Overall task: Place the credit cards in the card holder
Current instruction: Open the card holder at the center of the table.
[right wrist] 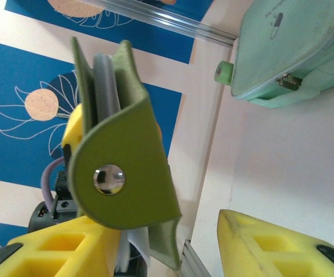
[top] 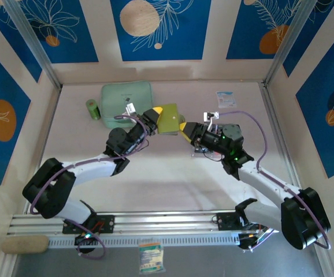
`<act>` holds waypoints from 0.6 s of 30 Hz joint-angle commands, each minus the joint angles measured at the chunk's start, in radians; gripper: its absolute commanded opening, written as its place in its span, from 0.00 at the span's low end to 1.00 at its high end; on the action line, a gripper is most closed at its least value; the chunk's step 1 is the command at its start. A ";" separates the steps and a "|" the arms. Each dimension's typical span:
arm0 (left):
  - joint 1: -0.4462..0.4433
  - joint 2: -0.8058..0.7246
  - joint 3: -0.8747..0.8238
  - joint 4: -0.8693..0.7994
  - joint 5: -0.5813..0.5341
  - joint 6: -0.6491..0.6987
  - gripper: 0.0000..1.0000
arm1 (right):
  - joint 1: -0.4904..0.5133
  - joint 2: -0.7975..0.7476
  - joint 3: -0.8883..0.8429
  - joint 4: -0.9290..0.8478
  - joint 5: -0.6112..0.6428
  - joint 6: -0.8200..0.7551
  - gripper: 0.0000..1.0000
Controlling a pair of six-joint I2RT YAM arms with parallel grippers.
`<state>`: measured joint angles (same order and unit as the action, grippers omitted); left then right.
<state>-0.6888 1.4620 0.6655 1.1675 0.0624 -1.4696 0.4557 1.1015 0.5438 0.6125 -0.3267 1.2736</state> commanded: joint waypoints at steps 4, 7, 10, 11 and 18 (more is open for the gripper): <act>-0.014 0.007 0.040 0.067 0.005 -0.017 0.00 | -0.002 0.003 0.006 0.050 -0.032 0.017 0.48; -0.014 0.009 0.043 0.069 0.005 -0.016 0.00 | 0.003 0.021 0.008 0.059 -0.035 0.018 0.47; -0.015 0.009 0.043 0.070 0.004 -0.017 0.00 | 0.005 0.032 0.007 0.071 -0.036 0.021 0.44; -0.015 0.008 0.044 0.070 0.004 -0.015 0.00 | 0.005 0.038 0.007 0.075 -0.040 0.022 0.42; -0.017 0.015 0.047 0.078 0.002 -0.022 0.00 | 0.005 0.063 0.004 0.103 -0.050 0.028 0.28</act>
<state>-0.6903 1.4639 0.6708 1.1725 0.0540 -1.4738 0.4557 1.1545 0.5438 0.6731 -0.3489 1.3022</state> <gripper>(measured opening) 0.131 0.295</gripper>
